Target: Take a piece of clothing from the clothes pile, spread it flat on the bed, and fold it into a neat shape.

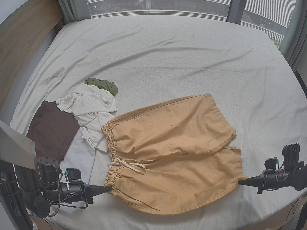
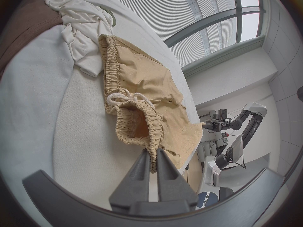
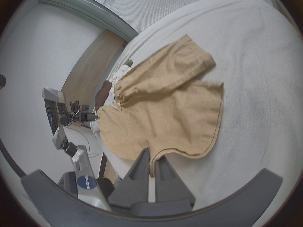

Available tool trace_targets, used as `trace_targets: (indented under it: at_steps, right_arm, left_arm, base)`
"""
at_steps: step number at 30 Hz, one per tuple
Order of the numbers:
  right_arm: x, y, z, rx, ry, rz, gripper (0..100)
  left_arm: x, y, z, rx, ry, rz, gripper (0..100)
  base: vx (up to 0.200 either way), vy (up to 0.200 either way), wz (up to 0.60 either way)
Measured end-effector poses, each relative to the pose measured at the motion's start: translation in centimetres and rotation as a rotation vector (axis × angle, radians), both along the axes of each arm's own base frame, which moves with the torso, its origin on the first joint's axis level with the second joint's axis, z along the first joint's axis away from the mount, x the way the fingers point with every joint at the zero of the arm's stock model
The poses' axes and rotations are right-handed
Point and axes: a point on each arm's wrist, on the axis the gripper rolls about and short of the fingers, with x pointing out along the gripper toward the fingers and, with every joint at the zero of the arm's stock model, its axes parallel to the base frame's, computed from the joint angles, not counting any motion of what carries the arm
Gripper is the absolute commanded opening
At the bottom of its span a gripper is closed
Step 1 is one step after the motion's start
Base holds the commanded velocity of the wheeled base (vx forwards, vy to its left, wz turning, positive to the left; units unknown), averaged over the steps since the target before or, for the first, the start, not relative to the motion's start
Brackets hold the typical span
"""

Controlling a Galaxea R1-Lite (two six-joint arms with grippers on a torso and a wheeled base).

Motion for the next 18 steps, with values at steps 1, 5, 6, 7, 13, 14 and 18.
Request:
trace_targets:
  at_steps: [1, 5, 6, 7, 13, 14, 18]
  right_arm:
    - [0.2, 0.0, 0.1, 0.004, -0.007, -0.003, 0]
    - [0.8, 0.1, 0.8, 0.014, -0.074, -0.012, 0]
    - [1.0, 0.1, 1.0, 0.019, -0.104, -0.017, 0]
    - [1.3, 0.1, 1.3, 0.026, -0.126, -0.023, 0]
    - [2.4, 0.1, 2.5, 0.1, -0.187, -0.075, 0]
    - [2.6, 0.1, 2.8, 0.112, -0.203, -0.082, 0]
    - [3.2, 0.2, 3.7, 0.144, -0.265, -0.1, 0]
  left_arm:
    - [0.0, -0.1, 0.0, 0.0, 0.0, -0.003, 0]
    - [0.0, -0.2, 0.1, -0.003, -0.005, -0.011, 0]
    - [0.1, -0.2, 0.1, -0.005, -0.011, -0.013, 0]
    - [0.2, -0.3, 0.2, -0.007, -0.016, -0.013, 0]
    - [1.0, -0.3, 1.0, -0.037, -0.042, 0.007, 0]
    - [1.1, -0.3, 1.3, -0.047, -0.045, 0.013, 0]
    - [1.5, -0.3, 2.4, -0.086, -0.06, 0.05, 0]
  base:
    - [0.0, 0.0, 0.0]
    - [0.0, 0.0, 0.0]
    - [0.0, 0.0, 0.0]
    - [0.0, 0.0, 0.0]
    - [0.0, 0.0, 0.0]
    - [0.0, 0.0, 0.0]
    - [0.0, 0.0, 0.0]
